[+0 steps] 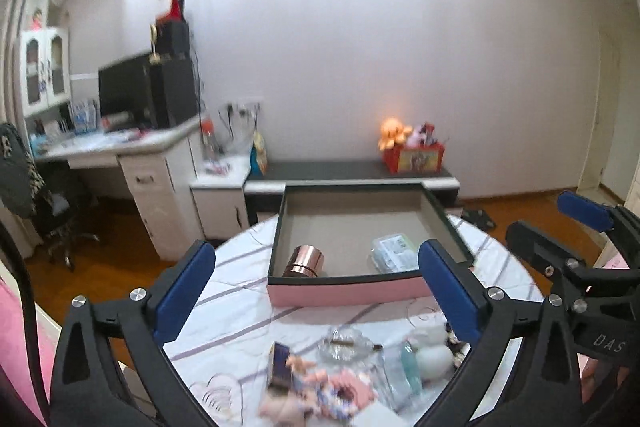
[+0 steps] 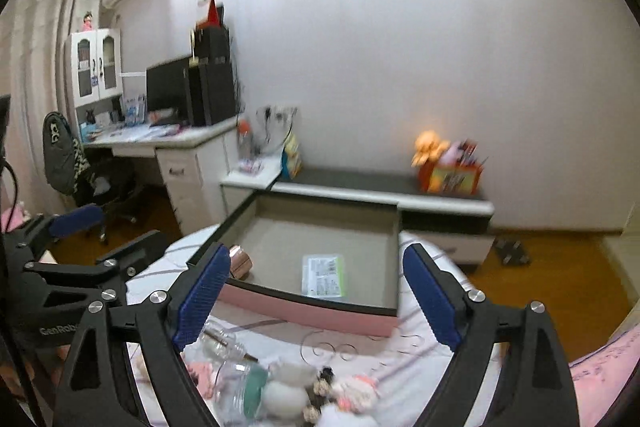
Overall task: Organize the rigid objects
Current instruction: 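Lift both tools back out of the pink box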
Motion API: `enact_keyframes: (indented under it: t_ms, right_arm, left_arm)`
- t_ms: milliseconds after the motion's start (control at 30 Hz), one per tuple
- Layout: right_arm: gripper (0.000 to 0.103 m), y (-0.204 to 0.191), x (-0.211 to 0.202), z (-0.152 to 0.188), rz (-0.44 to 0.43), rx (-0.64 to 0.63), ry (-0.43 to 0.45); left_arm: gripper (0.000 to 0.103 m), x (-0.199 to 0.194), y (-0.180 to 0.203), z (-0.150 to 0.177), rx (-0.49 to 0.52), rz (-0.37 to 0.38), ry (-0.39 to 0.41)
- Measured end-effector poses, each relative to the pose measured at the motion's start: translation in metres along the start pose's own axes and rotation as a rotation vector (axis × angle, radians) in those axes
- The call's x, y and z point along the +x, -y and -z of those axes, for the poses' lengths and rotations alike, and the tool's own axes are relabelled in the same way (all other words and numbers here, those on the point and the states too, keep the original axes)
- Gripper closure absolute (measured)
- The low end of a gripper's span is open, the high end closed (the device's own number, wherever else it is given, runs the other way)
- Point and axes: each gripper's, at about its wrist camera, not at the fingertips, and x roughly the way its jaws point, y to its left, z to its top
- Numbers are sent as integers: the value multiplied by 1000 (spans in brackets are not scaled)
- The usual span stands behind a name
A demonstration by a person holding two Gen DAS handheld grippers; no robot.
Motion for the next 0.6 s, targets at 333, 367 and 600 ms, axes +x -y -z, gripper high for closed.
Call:
enact_keyframes:
  t_ms: [333,367,600]
  right_arm:
    - [13,-29,-118,26,56,-50,150]
    - [13,-30,-128,29,62,-47,165]
    - [13,-41,-172,32,90,-51,228]
  left_arm:
    - [0,-117,16,25,10,-73,163]
    - [0,-125,16,26,13,-75,175]
    - [0,-173,21,28,21,-100,272]
